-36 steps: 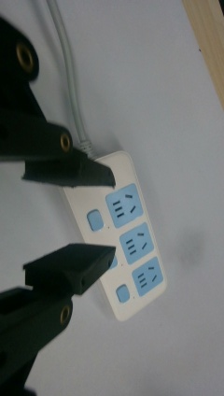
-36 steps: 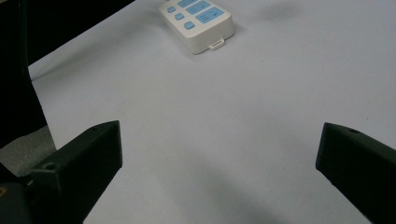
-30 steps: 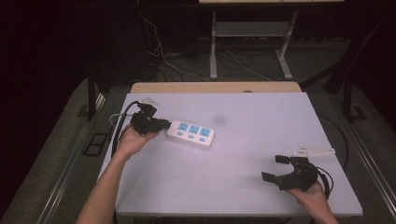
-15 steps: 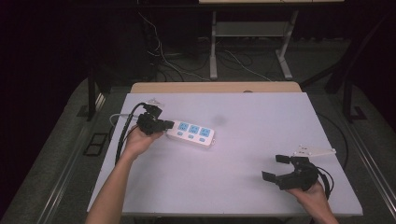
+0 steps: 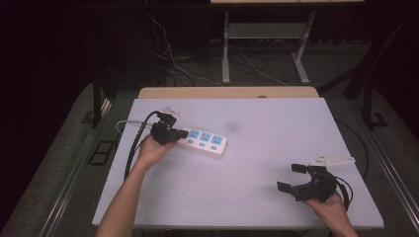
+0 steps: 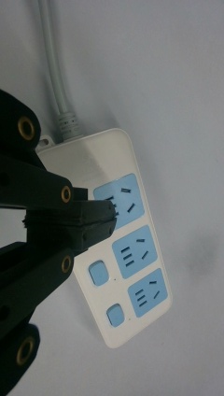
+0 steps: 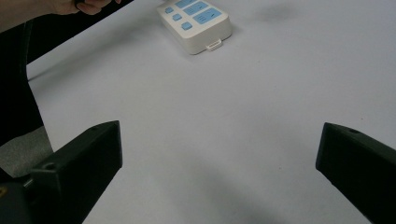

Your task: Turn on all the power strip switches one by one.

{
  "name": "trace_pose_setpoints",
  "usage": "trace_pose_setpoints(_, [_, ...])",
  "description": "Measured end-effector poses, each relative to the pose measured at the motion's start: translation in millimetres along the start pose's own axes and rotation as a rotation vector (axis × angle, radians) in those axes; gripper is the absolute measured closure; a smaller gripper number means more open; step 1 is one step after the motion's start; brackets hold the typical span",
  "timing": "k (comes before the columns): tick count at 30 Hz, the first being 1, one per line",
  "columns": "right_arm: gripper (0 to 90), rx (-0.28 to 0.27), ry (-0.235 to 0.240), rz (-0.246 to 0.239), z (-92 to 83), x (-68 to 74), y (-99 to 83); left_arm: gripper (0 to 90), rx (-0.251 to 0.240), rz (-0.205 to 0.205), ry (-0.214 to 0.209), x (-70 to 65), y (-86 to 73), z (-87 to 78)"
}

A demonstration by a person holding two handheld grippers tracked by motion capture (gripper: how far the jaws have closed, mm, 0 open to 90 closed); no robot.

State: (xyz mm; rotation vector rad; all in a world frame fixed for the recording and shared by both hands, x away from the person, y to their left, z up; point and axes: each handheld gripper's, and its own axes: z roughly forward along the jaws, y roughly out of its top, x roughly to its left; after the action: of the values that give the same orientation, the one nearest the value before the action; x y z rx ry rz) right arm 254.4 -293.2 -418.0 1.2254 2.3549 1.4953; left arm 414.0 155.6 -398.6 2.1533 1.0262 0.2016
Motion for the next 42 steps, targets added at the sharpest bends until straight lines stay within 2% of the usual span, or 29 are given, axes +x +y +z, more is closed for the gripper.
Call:
trace_pose_setpoints(9, [0.3,0.005,0.000,-0.006,0.7,0.3,-0.2,89.3,0.008,-0.008,-0.005,0.0,-6.3,8.8])
trace_pose_setpoints(15, [0.3,0.006,-0.001,-0.007,1.1,0.2,-0.2,89.3,-0.005,-0.030,-0.014,2.6,-9.4,11.1])
trace_pose_setpoints(27, [0.3,0.004,-0.001,-0.008,0.9,0.2,-0.3,89.3,-0.015,-0.042,-0.035,0.7,-10.5,15.4])
trace_pose_setpoints(42, [0.4,0.007,0.001,-0.011,1.3,0.7,-0.3,89.6,-0.008,-0.029,-0.030,-1.2,-10.0,17.8])
